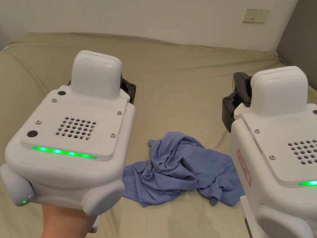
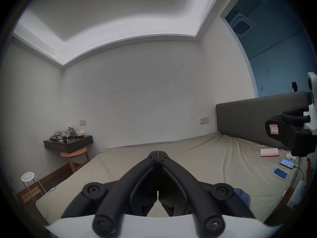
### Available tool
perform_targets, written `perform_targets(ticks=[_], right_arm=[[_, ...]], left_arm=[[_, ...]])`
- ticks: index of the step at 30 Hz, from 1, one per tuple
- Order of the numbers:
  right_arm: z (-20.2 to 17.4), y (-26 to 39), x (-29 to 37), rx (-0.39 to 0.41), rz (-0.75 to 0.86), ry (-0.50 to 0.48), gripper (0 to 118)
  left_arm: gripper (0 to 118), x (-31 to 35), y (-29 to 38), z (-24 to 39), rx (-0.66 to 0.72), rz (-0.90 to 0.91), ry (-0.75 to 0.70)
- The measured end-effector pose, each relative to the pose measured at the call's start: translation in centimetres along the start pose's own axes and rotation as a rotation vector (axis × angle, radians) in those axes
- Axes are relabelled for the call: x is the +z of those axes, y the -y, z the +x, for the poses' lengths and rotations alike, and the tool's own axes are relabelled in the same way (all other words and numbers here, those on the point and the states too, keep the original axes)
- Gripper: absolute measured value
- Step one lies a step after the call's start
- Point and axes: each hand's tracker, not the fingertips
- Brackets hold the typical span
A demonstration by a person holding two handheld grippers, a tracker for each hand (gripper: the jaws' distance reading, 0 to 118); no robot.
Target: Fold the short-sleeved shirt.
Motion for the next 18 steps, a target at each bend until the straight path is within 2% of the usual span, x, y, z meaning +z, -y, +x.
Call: perform_targets(ticks=[5, 9, 18], right_arm=[[0.6, 1.3, -0.8, -0.012, -0.031, -0.002, 0], [0.9, 3.3, -1.9, -0.033, -0.082, -0.016, 0], [2.6, 9.2, -4.2, -0.064, -0.242, -0.007, 0]], left_arm=[[0, -0.9, 1.1, -0.4, 0.021, -0.04, 0.027], [0, -3.0, 4.1, -0.6, 0.006, -0.169, 0.055], [2, -11.3, 21.1, -0.2, -0.003, -0.807, 0.193]])
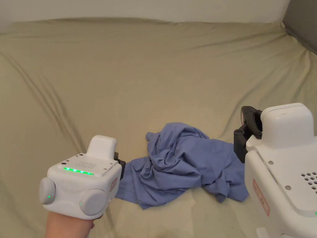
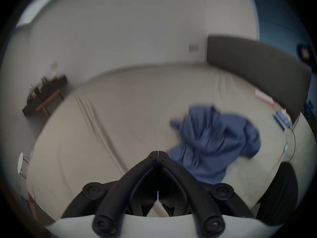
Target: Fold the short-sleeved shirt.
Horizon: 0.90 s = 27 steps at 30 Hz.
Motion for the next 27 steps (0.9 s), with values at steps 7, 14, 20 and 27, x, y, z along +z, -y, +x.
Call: perform_targets(ticks=[7, 14, 20, 27], right_arm=[[2.4, 3.0, -1.5, -0.028, -0.097, 0.054, 0], [3.5, 4.4, -2.1, -0.039, -0.148, 0.083, 0], [3.6, 4.8, -2.6, -0.047, -0.172, 0.077, 0], [4.2, 4.2, -2.7, -0.043, -0.178, 0.051, 0]], left_arm=[[107, -7.7, 1.6, -0.5, 0.019, -0.126, -0.048], [102, -10.3, 3.0, -0.2, 0.095, -0.182, -0.023], [18, -8.4, 2.9, 2.3, -0.109, -0.124, -0.03], [2, -4.5, 2.5, 2.3, -0.066, -0.043, 0.007]])
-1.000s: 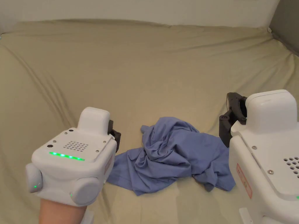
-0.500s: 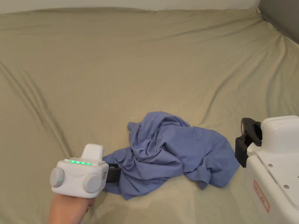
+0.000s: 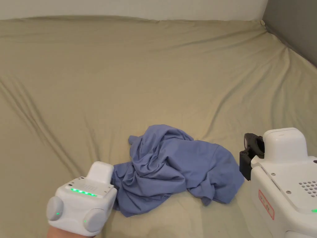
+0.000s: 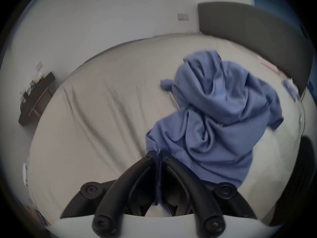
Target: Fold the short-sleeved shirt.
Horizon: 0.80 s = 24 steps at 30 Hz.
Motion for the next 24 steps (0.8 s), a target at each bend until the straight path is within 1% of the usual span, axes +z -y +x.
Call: perform_targets(ticks=[4, 6, 8, 10, 11, 13, 14, 16, 18, 19, 20, 21, 22, 24], right_arm=[[1.2, -0.7, -1.2, 0.004, 0.001, -0.012, 0], [1.6, -0.9, -2.5, 0.032, -0.012, -0.019, 0], [1.7, -1.1, -4.2, 0.049, -0.05, -0.045, 0], [2.0, -0.7, -7.0, 0.045, -0.114, -0.069, 0], [2.1, -0.4, -8.3, 0.047, -0.142, -0.079, 7], [2.0, 0.7, -11.9, 0.071, -0.248, -0.09, 30], [2.0, 1.5, -13.5, 0.083, -0.303, -0.092, 30], [1.8, 4.0, -17.5, 0.098, -0.437, -0.095, 38], [1.7, 6.3, -20.6, 0.087, -0.532, -0.097, 61], [1.6, 7.7, -22.1, 0.067, -0.598, -0.099, 78], [1.5, 8.8, -23.4, 0.055, -0.654, -0.101, 101], [1.4, 9.5, -24.0, 0.043, -0.666, -0.106, 106], [1.1, 10.0, -24.6, 0.041, -0.66, -0.109, 105], [0.9, 10.5, -24.9, 0.042, -0.646, -0.112, 107]], left_arm=[[2, 4.3, -1.1, -2.8, 0.102, 0.117, -0.02], [2, 6.5, -1.4, -4.2, 0.165, 0.172, -0.034], [2, 7.5, -1.6, -5.9, 0.198, 0.213, -0.051], [2, 8.9, -2.0, -6.9, 0.223, 0.229, -0.066], [2, 9.3, -2.4, -7.1, 0.226, 0.221, -0.063], [2, 9.8, -2.0, -7.5, 0.246, 0.23, -0.056], [2, 9.9, -1.8, -7.5, 0.244, 0.228, -0.057], [2, 9.7, -1.3, -7.1, 0.231, 0.217, -0.07], [2, 9.4, -0.9, -6.9, 0.224, 0.203, -0.076], [2, 9.1, -0.6, -6.6, 0.219, 0.195, -0.078], [2, 9.0, -0.3, -6.4, 0.212, 0.187, -0.082], [2, 8.8, -0.2, -6.3, 0.206, 0.178, -0.082], [2, 8.6, 0.0, -6.3, 0.204, 0.17, -0.082], [2, 8.4, 0.2, -6.1, 0.207, 0.154, -0.077]])
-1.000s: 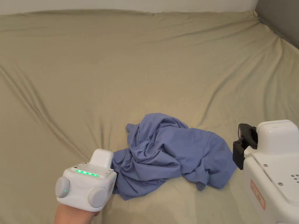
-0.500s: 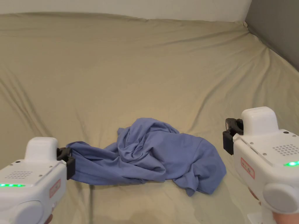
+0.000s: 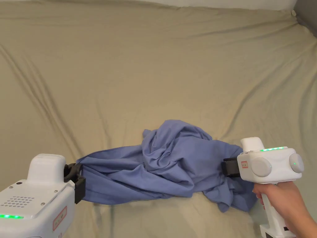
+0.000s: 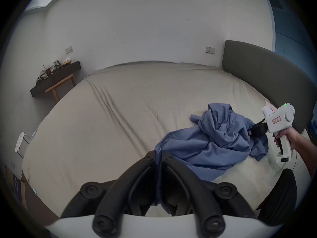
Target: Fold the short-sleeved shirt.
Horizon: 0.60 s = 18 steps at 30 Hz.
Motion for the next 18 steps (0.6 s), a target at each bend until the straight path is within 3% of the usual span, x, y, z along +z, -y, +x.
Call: perform_targets(ticks=[2, 4, 6, 7, 8, 10, 18], right_arm=[[-0.2, -0.2, 0.2, -0.009, 0.036, -0.02, 103], [-0.7, -0.2, 0.9, 0.003, 0.043, -0.05, 91], [-1.0, -0.3, 1.8, 0.019, 0.056, -0.117, 51], [-1.3, -0.4, 2.3, 0.034, 0.065, -0.145, 21], [-1.7, -0.4, 3.0, 0.071, 0.098, -0.124, 3], [-2.3, -0.6, 4.2, 0.147, 0.112, -0.052, 3], [1.2, -2.0, 15.5, -0.027, 0.394, -0.075, 3]], left_arm=[[2, -0.2, 0.3, 0.0, 0.001, -0.011, -0.001], [2, -0.7, 0.7, -0.3, 0.001, -0.018, -0.002], [2, -0.8, 0.8, -0.4, 0.007, -0.025, -0.001], [2, -0.8, 0.9, -0.6, 0.012, -0.023, 0.0], [2, -0.8, 0.8, -0.7, 0.02, -0.023, 0.002], [2, -0.4, 0.5, -0.9, 0.028, -0.011, 0.005], [2, 3.9, -3.9, -3.4, 0.056, 0.142, -0.006]])
